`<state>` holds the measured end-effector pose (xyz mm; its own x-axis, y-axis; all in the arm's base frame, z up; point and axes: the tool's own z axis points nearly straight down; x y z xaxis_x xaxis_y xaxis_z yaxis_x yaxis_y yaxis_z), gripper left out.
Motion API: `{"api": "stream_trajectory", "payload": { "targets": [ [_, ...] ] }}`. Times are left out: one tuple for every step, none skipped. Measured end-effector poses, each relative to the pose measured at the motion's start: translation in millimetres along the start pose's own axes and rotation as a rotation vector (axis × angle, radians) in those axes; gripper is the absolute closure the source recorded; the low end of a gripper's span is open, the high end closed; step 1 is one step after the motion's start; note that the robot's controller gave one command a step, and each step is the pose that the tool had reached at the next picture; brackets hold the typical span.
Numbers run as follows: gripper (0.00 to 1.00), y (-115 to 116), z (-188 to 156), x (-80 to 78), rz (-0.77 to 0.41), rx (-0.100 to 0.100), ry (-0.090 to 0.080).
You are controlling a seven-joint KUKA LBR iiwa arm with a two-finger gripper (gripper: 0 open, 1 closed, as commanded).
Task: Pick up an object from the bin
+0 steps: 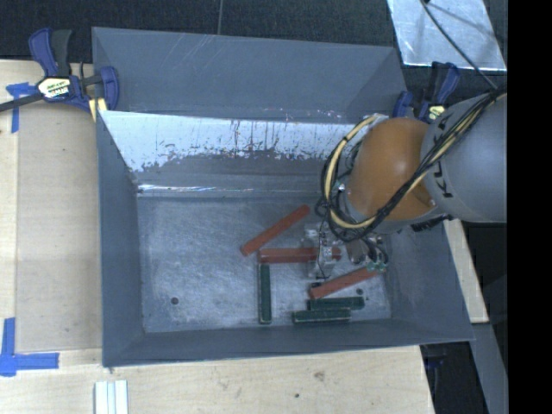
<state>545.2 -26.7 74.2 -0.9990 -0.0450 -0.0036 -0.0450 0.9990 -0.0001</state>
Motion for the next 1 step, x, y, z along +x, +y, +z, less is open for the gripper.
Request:
{"api": "stream_trajectory", "payload": {
  "targets": [
    [1.00, -6.5, -136.9, 6.1, -0.166, 0.001, -0.001]
  ]
}}
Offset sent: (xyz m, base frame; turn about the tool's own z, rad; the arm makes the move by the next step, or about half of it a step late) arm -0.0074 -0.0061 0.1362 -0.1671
